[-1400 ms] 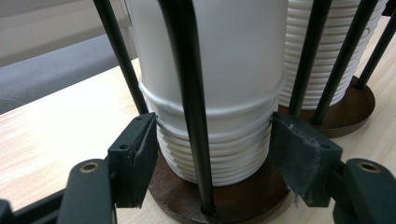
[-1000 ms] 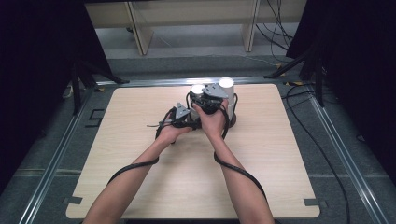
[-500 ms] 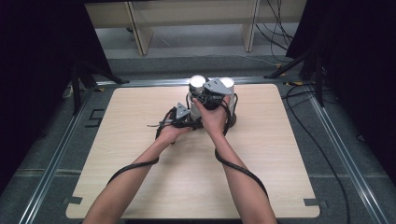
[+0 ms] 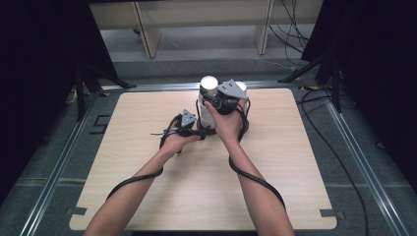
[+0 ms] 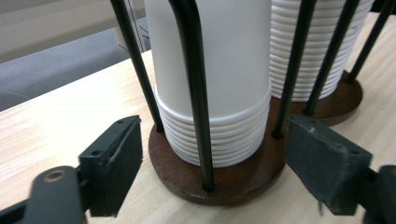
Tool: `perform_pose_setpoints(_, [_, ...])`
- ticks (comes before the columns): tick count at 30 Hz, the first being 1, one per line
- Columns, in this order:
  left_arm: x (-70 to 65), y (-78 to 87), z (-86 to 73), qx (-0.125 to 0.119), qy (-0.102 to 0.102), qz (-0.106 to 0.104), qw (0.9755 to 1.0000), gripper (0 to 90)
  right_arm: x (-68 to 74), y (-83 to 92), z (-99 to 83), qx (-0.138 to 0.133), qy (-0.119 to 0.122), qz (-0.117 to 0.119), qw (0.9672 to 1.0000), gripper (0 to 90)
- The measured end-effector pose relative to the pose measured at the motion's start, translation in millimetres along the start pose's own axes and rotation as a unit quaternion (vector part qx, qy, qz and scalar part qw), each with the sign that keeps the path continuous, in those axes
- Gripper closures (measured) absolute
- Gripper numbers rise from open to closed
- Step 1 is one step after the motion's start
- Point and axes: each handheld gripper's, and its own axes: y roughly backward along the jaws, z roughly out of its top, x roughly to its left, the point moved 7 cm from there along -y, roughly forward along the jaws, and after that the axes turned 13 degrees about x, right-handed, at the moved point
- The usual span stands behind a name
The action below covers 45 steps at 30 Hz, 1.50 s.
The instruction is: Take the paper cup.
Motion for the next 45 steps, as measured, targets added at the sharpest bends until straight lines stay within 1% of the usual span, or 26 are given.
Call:
perform_pose_setpoints(1, [0.4, 3.0, -0.6, 0.0, -0.006, 0.0, 1.0, 17.1, 1.0, 1.7, -0.6, 0.005, -0.01, 0.002, 0.9999, 35.6])
perform_pose_setpoints(2, [-0.4, 7.1, -0.9, -0.001, -0.003, -0.001, 1.0, 16.3, 0.1, 2.9, 1.0, -0.001, 0.0, 0.002, 1.0, 35.6])
perform_pose_setpoints(3, [-1.6, 10.5, -0.6, -0.008, -0.001, -0.005, 1.0, 15.8, 1.4, 3.8, 1.1, -0.002, -0.003, 0.01, 0.9999, 35.6])
perform_pose_setpoints(4, [-1.2, 14.4, -1.5, -0.009, -0.006, -0.003, 0.9999, 15.4, 0.1, 5.4, 1.5, -0.003, 0.003, 0.004, 1.0, 35.6])
perform_pose_setpoints(5, [-1.3, 18.8, -2.5, -0.01, -0.005, -0.005, 0.9999, 15.4, 1.8, 6.9, 0.9, 0.0, -0.011, 0.01, 0.9999, 35.6])
perform_pose_setpoints(6, [-1.1, 21.9, -3.5, -0.009, -0.006, -0.004, 0.9999, 15.7, 0.2, 8.5, 1.9, -0.005, -0.001, 0.007, 1.0, 35.6])
perform_pose_setpoints(11, [-1.6, 38.0, -6.4, -0.022, 0.005, -0.007, 0.9997, 15.3, 3.1, 14.6, 0.5, -0.005, -0.012, 0.015, 0.9998, 35.6])
perform_pose_setpoints(12, [-2.1, 40.8, -7.1, -0.024, 0.002, -0.007, 0.9997, 15.2, 1.4, 15.6, 1.0, -0.009, 0.002, 0.013, 0.9999, 35.6])
perform_pose_setpoints(15, [-3.4, 50.5, -8.2, -0.03, 0.001, -0.006, 0.9995, 15.0, 5.8, 19.2, -1.1, -0.007, -0.022, 0.03, 0.9993, 35.6])
perform_pose_setpoints(16, [-3.5, 53.6, -8.6, -0.031, -0.002, -0.004, 0.9995, 14.9, 4.3, 20.7, -0.9, -0.01, -0.015, 0.024, 0.9996, 35.6])
perform_pose_setpoints(17, [-2.2, 56.1, -7.7, -0.038, -0.014, -0.001, 0.9992, 14.9, 5.0, 21.8, -1.2, -0.008, -0.012, 0.031, 0.9994, 35.6])
perform_pose_setpoints(18, [-2.2, 58.6, -8.2, -0.041, -0.014, -0.001, 0.9991, 14.9, 5.3, 24.3, -2.6, -0.003, -0.023, 0.03, 0.9993, 35.6])
perform_pose_setpoints(19, [-2.3, 61.1, -9.1, -0.042, -0.015, -0.001, 0.999, 14.8, 4.7, 25.7, -2.3, -0.01, -0.016, 0.029, 0.9994, 35.6])
perform_pose_setpoints(20, [-2.6, 63.5, -10.5, -0.041, -0.017, 0.0, 0.999, 14.8, 6.4, 27.5, -3.8, -0.002, -0.022, 0.035, 0.9991, 35.6])
perform_pose_setpoints(22, [-4.0, 68.1, -13.5, -0.04, -0.018, 0.0, 0.9991, 14.8, 7.5, 29.5, -3.9, -0.012, -0.018, 0.041, 0.9989, 35.6])
perform_pose_setpoints(23, [-5.1, 70.5, -14.7, -0.042, -0.017, -0.001, 0.999, 14.8, 8.0, 32.3, -6.0, -0.001, -0.021, 0.039, 0.999, 35.6])
perform_pose_setpoints(25, [-6.0, 74.2, -16.5, -0.042, -0.018, 0.0, 0.999, 14.7, 7.9, 34.5, -6.7, -0.007, -0.021, 0.04, 0.999, 35.6])
perform_pose_setpoints(29, [-10.0, 82.1, -17.2, -0.047, -0.005, -0.008, 0.9989, 14.8, 8.1, 38.6, -10.3, -0.005, -0.023, 0.047, 0.9986, 35.6])
perform_pose_setpoints(30, [-11.5, 83.1, -16.1, -0.054, -0.007, -0.009, 0.9985, 14.7, 8.7, 40.7, -12.0, -0.002, -0.03, 0.047, 0.9984, 35.6])
perform_pose_setpoints(33, [-15.1, 88.4, -15.8, -0.053, -0.013, -0.006, 0.9985, 14.7, 9.5, 43.3, -12.8, -0.009, -0.022, 0.048, 0.9986, 35.6])
perform_pose_setpoints(36, [-18.6, 93.4, -15.4, -0.056, -0.02, -0.004, 0.9982, 14.7, 11.1, 47.9, -14.7, -0.007, -0.026, 0.052, 0.9983, 35.6])
perform_pose_setpoints(37, [-20.3, 95.1, -15.3, -0.058, -0.022, -0.005, 0.9981, 14.7, 8.7, 49.7, -14.6, -0.009, -0.012, 0.043, 0.999, 35.6])
perform_pose_setpoints(38, [-21.4, 96.7, -16.0, -0.055, -0.024, -0.006, 0.9982, 14.7, 11.8, 51.5, -15.7, -0.006, -0.026, 0.056, 0.9981, 35.5])
perform_pose_setpoints(40, [-24.2, 99.4, -16.5, -0.057, -0.028, -0.006, 0.9979, 14.7, 10.9, 54.4, -16.9, -0.003, -0.024, 0.052, 0.9983, 35.5])
perform_pose_setpoints(43, [-27.9, 102.8, -17.6, -0.063, -0.031, -0.008, 0.9975, 14.7, 9.2, 58.9, -18.5, -0.01, -0.012, 0.046, 0.9988, 35.6])
perform_pose_setpoints(45, [-31.2, 106.8, -21.8, -0.053, -0.022, -0.01, 0.9983, 14.7, 11.7, 63.0, -20.1, -0.01, -0.019, 0.052, 0.9984, 35.5])
